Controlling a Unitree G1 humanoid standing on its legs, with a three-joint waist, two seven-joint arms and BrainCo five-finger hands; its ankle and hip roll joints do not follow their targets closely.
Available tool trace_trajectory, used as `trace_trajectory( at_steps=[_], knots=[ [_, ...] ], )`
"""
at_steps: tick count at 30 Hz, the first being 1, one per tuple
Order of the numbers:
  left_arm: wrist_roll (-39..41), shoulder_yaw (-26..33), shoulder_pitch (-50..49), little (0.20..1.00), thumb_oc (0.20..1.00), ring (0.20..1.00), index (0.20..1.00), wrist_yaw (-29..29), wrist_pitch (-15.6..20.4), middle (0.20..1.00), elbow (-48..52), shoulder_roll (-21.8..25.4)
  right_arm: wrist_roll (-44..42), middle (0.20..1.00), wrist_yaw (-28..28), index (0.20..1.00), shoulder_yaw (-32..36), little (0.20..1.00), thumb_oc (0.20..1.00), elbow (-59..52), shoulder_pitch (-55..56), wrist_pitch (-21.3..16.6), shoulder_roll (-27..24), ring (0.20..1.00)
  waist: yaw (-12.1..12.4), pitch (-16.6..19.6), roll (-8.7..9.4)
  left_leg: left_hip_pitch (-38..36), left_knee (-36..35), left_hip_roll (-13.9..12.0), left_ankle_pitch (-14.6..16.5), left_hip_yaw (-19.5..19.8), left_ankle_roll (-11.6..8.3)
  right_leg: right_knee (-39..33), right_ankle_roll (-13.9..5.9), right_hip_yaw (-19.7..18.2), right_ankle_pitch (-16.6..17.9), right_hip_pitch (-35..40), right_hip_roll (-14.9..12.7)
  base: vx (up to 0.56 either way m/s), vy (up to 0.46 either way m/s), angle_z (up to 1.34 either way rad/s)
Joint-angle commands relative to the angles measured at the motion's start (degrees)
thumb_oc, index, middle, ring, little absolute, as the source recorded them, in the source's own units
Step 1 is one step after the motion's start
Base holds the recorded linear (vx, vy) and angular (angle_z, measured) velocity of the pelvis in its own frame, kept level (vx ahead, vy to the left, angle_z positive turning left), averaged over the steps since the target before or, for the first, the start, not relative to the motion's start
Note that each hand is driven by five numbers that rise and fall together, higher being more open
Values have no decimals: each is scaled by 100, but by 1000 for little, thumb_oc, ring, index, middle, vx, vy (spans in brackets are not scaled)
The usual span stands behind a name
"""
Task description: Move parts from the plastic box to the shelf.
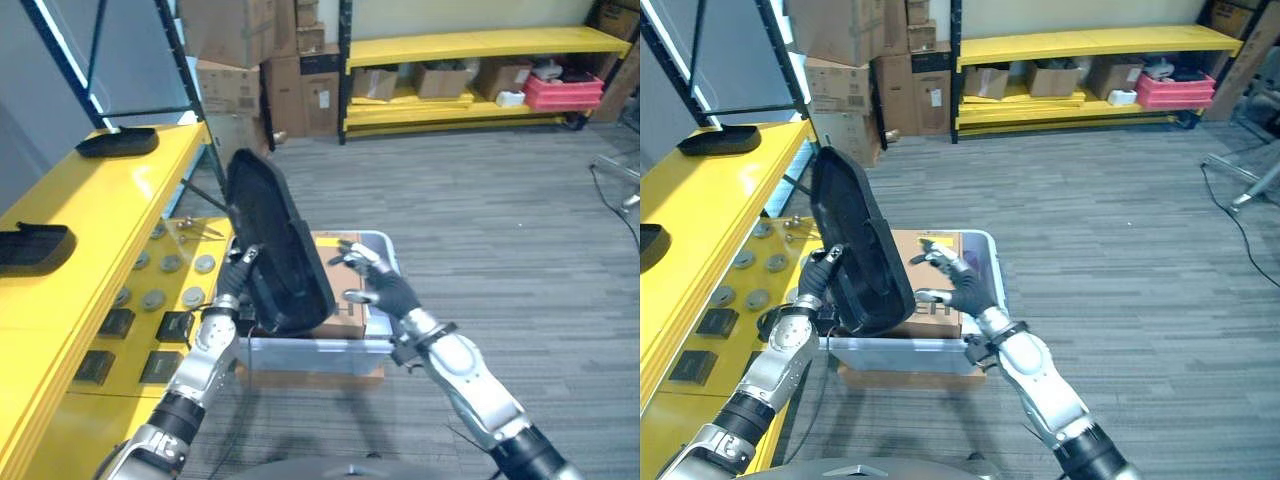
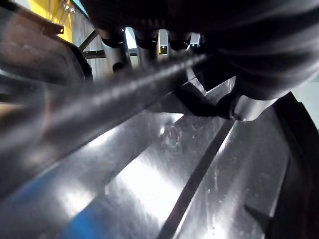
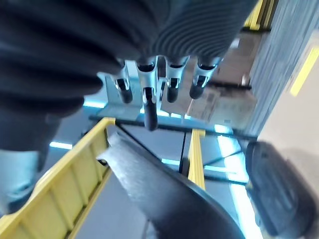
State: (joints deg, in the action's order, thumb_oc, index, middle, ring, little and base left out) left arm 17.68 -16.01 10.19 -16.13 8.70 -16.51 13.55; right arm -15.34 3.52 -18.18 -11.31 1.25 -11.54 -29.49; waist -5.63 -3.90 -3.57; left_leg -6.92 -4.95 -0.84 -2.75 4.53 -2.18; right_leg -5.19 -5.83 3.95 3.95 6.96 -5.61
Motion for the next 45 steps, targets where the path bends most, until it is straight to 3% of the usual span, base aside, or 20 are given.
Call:
trace_trajectory(
  at_steps=[1,4,6,9,13,18,21,23,24,25,27,28,30,37,38,39,40,42,43,45],
  knots=[
    [-500,92,488,200,200,200,200,-110,558,200,62,-12,686,1000,-723,1000,451,1000,1000,1152,-96,-348,76,1000,59,11,1,-167,8,-248,204,-119,-307,290,-149,70,-428,54,-138,-3,-40,-5],
    [-539,178,420,200,200,200,200,-95,614,200,147,-12,961,1000,-892,1000,598,1000,1000,1514,-50,-301,40,1000,59,2,-17,-166,2,-267,196,-129,-320,273,-144,63,-428,56,-124,0,-44,-3],
    [-511,391,313,200,200,200,200,-135,756,200,352,57,1001,1000,-1198,1000,872,1000,1000,2929,9,-226,147,1000,75,-24,-50,-139,6,-304,170,-124,-365,229,-128,75,-418,44,-85,1,-82,-2],
    [-537,624,136,200,200,200,200,-142,864,200,757,132,1460,1000,-1337,1000,893,1000,1000,3868,68,-73,112,1000,147,-108,-66,-70,52,-354,144,-64,-407,228,-95,69,-421,11,-36,-25,-93,-2],
    [-555,1008,-206,200,200,200,200,-155,1013,200,1457,288,1174,1000,-1277,1000,727,1000,1000,5286,-151,48,347,1000,310,-347,-77,192,159,-443,1,153,-511,237,-4,95,-408,-135,66,-101,-136,3],
    [-760,1502,-620,200,200,200,200,-273,1219,200,2158,425,1472,1000,-1062,1000,265,1000,1000,6664,-402,276,559,1000,673,-765,-166,853,195,-516,-476,553,-815,97,88,560,-427,-335,104,-160,-149,39],
    [-1022,1569,-544,200,200,200,200,-467,1244,200,2353,384,1791,1000,-965,1000,22,1000,1000,7483,-629,440,683,1000,842,-888,-241,1217,184,-447,-793,527,-828,92,82,1068,-452,-347,-12,-95,-83,96],
    [-1349,1608,-524,200,200,200,200,-588,1247,200,2497,435,1981,1000,-906,1000,-39,1000,1000,7970,-638,545,791,1000,898,-884,-244,1245,234,-456,-777,156,-791,80,66,1370,-450,-305,-78,-55,-98,116],
    [-1560,1641,-517,200,200,200,200,-657,1234,200,2640,461,2159,1000,-902,1000,8,1000,1000,8430,-588,704,901,1000,921,-797,-226,1122,332,-567,-630,-445,-737,90,52,1728,-488,-186,-162,-36,-74,171],
    [-1561,1641,-516,200,200,200,200,-657,1230,200,2646,462,2160,1000,-904,1000,11,1000,1000,8436,-593,700,904,1000,917,-793,-226,1142,336,-563,-646,-440,-730,86,51,1734,-470,-199,-165,-81,-73,183],
    [-1827,1727,-390,200,200,200,200,-781,1211,200,2811,577,2044,1000,-911,1000,304,1000,1000,8856,-462,921,1082,1000,837,-636,-130,907,705,-652,-234,-1468,-585,66,68,2233,-496,-52,-313,-75,-26,127],
    [-1829,1726,-395,200,200,200,200,-782,1205,200,2819,581,2044,1000,-912,1000,304,1000,1000,8856,-461,922,1088,1000,836,-640,-125,904,716,-649,-225,-1467,-584,66,65,2236,-499,-42,-316,47,-23,90],
    [-2308,1730,-178,200,200,200,200,-906,1110,200,2959,707,1860,1000,-937,1000,515,1000,1000,8829,-265,897,1219,1000,786,-440,-72,758,659,-662,-84,-2070,-620,74,39,2643,-593,166,-330,90,5,137],
    [-3008,1716,-203,200,200,200,200,-979,922,200,3238,1097,1957,1000,-978,1000,602,1000,1000,8909,-188,957,1341,1000,945,-205,128,611,211,-487,-85,-1841,-438,269,-49,3206,-582,482,-497,101,111,95],
    [-3066,1728,-244,200,200,200,200,-1003,913,200,3291,1133,1908,1000,-1001,1000,628,1000,1000,8895,-195,967,1376,1000,964,-186,189,564,207,-416,-20,-1827,-366,400,-91,3234,-610,490,-578,185,248,26],
    [-3123,1763,-275,200,200,200,200,-1077,866,200,3342,1188,1798,1000,-1032,1000,689,1000,1000,8787,-285,938,1395,1000,1005,-186,251,464,220,-266,177,-1769,-171,1017,-173,3203,-600,366,-785,136,240,14],
    [-3123,1765,-276,200,200,200,200,-1076,857,200,3353,1194,1796,1000,-1033,1000,689,1000,1000,8785,-289,941,1401,1000,1014,-191,273,459,221,-228,197,-1784,-139,1157,-208,3174,-659,310,-866,134,258,7],
    [-3085,1741,-285,200,200,200,200,-1102,886,200,3390,1269,1685,1000,-1087,1000,699,1000,1000,8568,-381,889,1451,1000,940,-306,303,295,190,-128,321,-1703,46,2109,-379,2864,-572,-71,-1161,84,168,8],
    [-3015,1674,-236,200,200,200,200,-1118,924,200,3356,1319,1627,1000,-1104,1000,664,1000,1000,8449,-417,861,1494,1000,834,-374,350,254,160,-85,357,-1621,103,2489,-460,2348,-585,-394,-1138,-11,89,25],
    [-3040,1549,-81,200,200,200,200,-1166,958,200,3221,1442,1498,1000,-1112,1000,519,1000,1000,8336,-533,791,1550,1000,679,-399,320,294,73,-130,228,-1518,100,1988,-298,1300,-667,-851,-567,9,-31,37]
  ],
)
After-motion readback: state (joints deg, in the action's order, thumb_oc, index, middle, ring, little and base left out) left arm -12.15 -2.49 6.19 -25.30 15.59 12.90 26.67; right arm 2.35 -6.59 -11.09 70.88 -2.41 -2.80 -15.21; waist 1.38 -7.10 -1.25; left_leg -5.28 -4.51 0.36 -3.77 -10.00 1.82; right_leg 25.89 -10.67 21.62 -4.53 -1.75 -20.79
